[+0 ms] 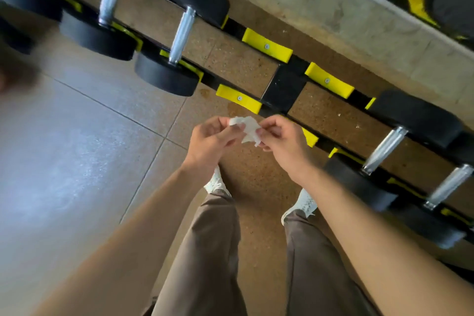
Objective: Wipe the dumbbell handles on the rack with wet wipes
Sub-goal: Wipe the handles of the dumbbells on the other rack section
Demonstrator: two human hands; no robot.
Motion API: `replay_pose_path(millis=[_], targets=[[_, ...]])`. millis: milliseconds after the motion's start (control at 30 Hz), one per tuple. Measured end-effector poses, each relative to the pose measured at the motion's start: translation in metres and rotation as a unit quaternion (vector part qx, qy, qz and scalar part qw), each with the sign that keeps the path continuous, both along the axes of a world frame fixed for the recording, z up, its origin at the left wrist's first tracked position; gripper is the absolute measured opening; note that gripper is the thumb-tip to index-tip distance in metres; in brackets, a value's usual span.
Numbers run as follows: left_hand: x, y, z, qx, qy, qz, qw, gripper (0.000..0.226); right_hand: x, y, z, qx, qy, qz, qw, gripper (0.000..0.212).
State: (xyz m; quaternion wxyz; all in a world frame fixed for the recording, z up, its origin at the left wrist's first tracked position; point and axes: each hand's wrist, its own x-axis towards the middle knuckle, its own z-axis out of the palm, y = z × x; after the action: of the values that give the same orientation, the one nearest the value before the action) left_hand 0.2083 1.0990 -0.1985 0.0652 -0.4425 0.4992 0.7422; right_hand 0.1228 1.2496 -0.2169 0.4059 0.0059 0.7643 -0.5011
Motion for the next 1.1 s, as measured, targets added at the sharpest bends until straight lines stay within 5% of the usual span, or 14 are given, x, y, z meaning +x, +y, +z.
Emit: replay_pose_path(millis=[200,367,800,1100], targets=[[0.022,-0.102,0.008,-0.083,-0.016,0.049,0.995,0.021,0.013,-0.121,0.018,-0.059,-0.099,-0.103,0.988,0.001],[0.030,-0.151,-0.004,-0.119,-0.026,0.008,0.993,0.009,0.021,-0.188,0.014,-0.110,-0.166,-0.152,0.968,0.017],[-0.041,-0.208,-0.039,-0.177,-0.070,-0.082,0.978,0.012,-0.048,-0.252,-0.022,-0.048,-0.141,-0.074,0.986,0.009],[-0.116,-0.265,-0.081,-0.307,-0.138,-0.161,0.928,0.028,-0.121,-0.306,-0.095,0.065,-0.101,-0.299,0.947,0.016]])
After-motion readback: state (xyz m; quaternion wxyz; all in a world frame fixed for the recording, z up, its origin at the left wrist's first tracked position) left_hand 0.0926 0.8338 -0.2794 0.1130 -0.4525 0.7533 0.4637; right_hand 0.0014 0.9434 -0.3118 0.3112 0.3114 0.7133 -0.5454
